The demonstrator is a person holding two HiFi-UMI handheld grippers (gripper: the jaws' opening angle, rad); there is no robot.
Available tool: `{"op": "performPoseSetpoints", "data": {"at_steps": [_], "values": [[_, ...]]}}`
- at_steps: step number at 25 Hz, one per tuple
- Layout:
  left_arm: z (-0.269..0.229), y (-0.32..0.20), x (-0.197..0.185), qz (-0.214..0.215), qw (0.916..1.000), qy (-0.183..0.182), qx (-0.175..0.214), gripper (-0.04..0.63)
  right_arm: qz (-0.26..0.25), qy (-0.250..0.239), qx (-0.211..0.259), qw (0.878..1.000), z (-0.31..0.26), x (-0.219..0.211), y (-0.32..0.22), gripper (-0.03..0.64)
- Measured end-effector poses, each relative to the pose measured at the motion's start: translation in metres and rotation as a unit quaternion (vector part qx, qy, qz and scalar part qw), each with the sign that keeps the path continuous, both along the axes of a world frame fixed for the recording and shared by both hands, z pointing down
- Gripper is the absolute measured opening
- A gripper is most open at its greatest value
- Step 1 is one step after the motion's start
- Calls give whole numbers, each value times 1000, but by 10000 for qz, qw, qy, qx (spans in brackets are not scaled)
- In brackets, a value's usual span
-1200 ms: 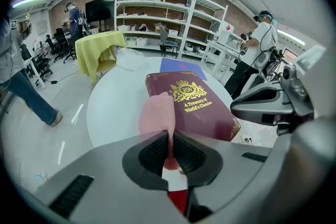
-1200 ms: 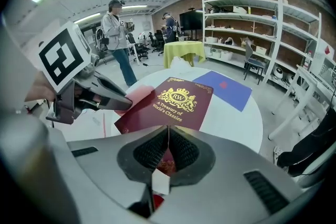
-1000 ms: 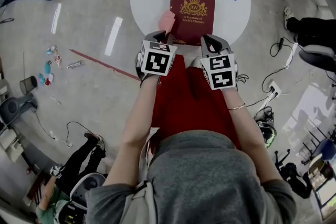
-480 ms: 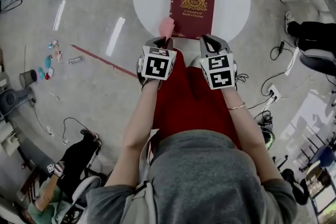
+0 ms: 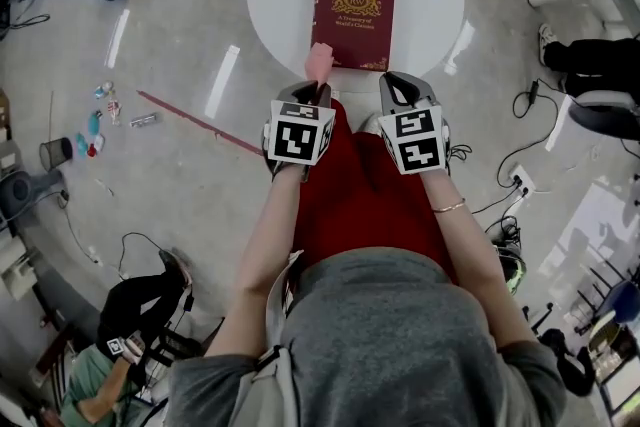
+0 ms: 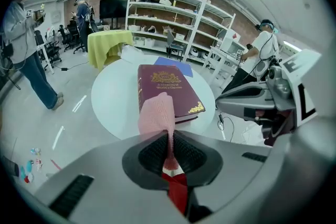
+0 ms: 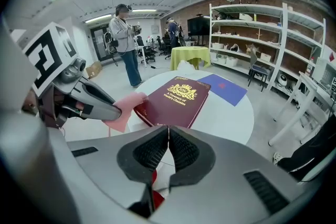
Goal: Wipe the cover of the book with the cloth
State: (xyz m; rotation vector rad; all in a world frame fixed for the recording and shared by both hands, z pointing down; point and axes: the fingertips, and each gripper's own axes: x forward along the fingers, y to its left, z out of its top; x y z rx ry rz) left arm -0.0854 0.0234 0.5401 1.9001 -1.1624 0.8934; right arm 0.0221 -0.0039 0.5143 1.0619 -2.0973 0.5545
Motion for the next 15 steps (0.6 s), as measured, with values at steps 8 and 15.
{"op": "performPoseSetpoints", "data": {"at_steps": [8, 15], "values": [[-30, -7, 23, -439, 9960, 698, 353, 34, 137, -129, 282, 9994, -15, 22, 6, 29], [-62, -16, 37, -462, 9920, 812, 849, 34, 322, -402, 670, 9964, -51, 32, -4, 29]]}}
